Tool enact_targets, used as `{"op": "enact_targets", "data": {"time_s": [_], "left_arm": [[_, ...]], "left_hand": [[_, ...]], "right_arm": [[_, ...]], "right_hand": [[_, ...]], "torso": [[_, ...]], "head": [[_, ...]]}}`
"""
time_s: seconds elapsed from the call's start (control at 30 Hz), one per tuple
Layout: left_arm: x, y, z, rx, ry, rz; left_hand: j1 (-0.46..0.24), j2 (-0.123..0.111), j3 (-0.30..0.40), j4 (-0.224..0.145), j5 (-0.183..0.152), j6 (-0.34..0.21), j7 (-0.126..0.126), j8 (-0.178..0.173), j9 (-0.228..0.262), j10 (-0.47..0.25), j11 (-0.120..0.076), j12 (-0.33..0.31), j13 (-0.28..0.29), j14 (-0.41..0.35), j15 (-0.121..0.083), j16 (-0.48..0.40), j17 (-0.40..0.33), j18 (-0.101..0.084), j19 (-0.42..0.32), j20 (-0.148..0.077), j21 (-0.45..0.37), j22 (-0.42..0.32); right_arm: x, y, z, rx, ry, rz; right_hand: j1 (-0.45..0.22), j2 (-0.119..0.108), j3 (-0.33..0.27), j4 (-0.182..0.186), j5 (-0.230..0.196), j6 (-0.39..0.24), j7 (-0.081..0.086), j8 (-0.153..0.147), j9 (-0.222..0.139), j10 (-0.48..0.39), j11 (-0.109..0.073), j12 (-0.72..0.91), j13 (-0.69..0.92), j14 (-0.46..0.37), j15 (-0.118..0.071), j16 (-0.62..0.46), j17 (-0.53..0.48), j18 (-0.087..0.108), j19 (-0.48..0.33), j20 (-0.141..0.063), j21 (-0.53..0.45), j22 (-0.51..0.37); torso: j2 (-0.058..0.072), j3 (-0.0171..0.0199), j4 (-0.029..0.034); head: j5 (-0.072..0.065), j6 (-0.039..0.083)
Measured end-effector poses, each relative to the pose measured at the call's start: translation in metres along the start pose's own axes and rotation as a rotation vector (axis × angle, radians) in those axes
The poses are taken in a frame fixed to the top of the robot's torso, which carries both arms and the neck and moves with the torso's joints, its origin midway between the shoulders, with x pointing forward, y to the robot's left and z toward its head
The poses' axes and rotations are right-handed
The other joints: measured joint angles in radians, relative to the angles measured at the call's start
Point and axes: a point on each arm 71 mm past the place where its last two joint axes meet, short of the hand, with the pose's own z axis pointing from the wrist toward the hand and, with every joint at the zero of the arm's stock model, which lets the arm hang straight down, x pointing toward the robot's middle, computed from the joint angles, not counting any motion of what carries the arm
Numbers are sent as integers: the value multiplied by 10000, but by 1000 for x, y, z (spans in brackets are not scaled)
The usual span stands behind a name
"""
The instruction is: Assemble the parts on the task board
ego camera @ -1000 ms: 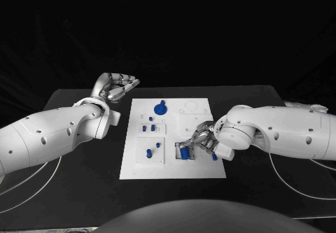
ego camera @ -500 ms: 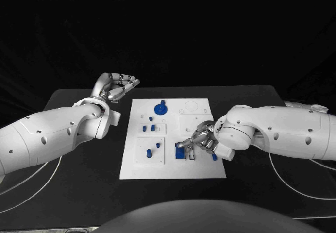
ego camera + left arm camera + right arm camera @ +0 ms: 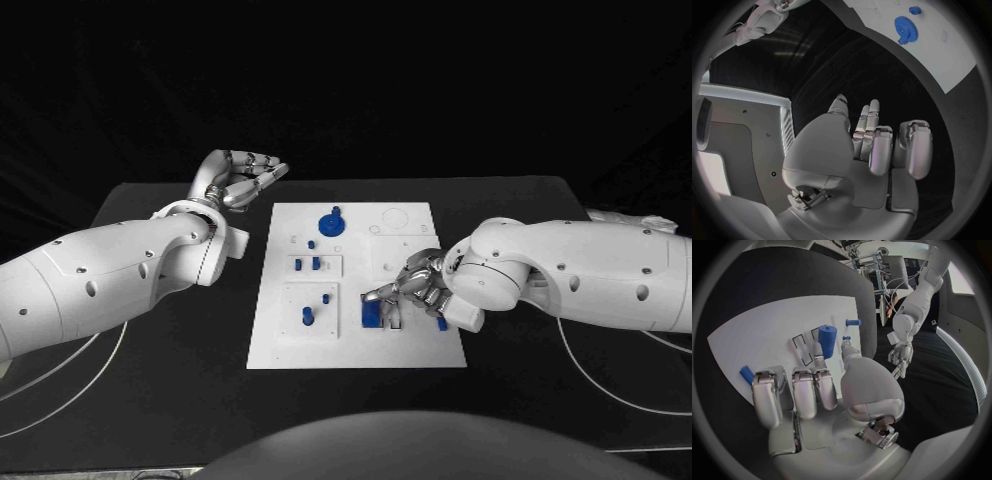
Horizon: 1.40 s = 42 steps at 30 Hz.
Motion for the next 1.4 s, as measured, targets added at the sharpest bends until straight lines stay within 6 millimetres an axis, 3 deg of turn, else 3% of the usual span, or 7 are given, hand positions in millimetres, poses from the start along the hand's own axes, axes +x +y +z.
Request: {"op": "enact_targets", "data": {"time_s": [0.1,0.2,0.3,0.43,0.83,0.9,1.4], "left_arm": [[0,0,0,-3,2,-2],[0,0,0,-4,7,-6],[0,0,0,-7,6,-5],[0,0,0,-7,10,-4],[2,0,1,3,64,-24],[2,0,1,1,66,-24],[2,0,1,-4,83,-31]], "left_hand": [[0,0,0,0,0,0,0,0,0,0,0,0,0,0,0,0,0,0,0,0,0,0],[0,0,0,0,0,0,0,0,0,0,0,0,0,0,0,0,0,-1,0,0,0,0],[0,0,0,0,0,0,0,0,0,0,0,0,0,0,0,0,0,0,0,0,0,0],[0,0,0,0,0,0,0,0,0,0,0,0,0,0,0,0,0,0,0,0,0,0],[0,0,0,0,0,0,0,0,0,0,0,0,0,0,0,0,8,-1,0,0,0,0],[0,-1,0,0,0,0,0,0,0,0,0,0,0,0,0,0,8,0,0,0,0,0],[0,0,-28,28,60,0,0,0,0,0,0,0,0,0,0,0,6,-1,0,0,0,0]], "right_arm": [[0,-1,-4,-226,-98,113],[1,-2,-8,-481,-214,163],[3,-3,-13,-698,-322,137],[3,-3,-17,-995,-552,-21],[4,2,-12,-1070,-874,-891],[5,2,-10,-994,-837,-996],[11,0,-1,-344,-458,-1566]], "right_hand": [[196,32,-184,-109,0,-619,-181,1438,1730,1,-132,0,-1,1,-67,0,0,-1,-1,-208,0,-1],[390,90,-253,-231,0,-1192,-224,2618,3186,6,-281,0,-1,-9,-143,0,0,1,-1,-208,0,-1],[512,136,-263,-299,0,-1701,-313,3498,4326,6,-281,0,-1,15,-189,0,0,0,-7,-262,0,-1],[602,227,-304,-340,0,-2136,-369,4248,5452,6,-351,0,-1,-19,-224,0,0,0,-2,-278,0,-1],[745,287,-265,-434,0,-2293,-463,5199,6943,7,-422,0,-3,16,-332,0,-1,-1,-2,-352,0,-1],[744,287,-267,-431,0,-2293,-462,5231,7030,9,-493,0,-3,16,-332,0,-1,0,-2,-352,0,-1],[708,322,-294,-404,0,-2327,-498,5308,7211,8,-492,0,-4,-21,-367,0,-1,-1,-2,-351,0,6]], "torso": [[3,0,0],[4,5,-3],[5,6,-9],[4,3,-12],[-4,0,3],[-5,0,4],[1,-6,9]], "head": [[8,0],[20,0],[27,0],[-6,0],[-58,0],[-54,0],[-61,0]]}}
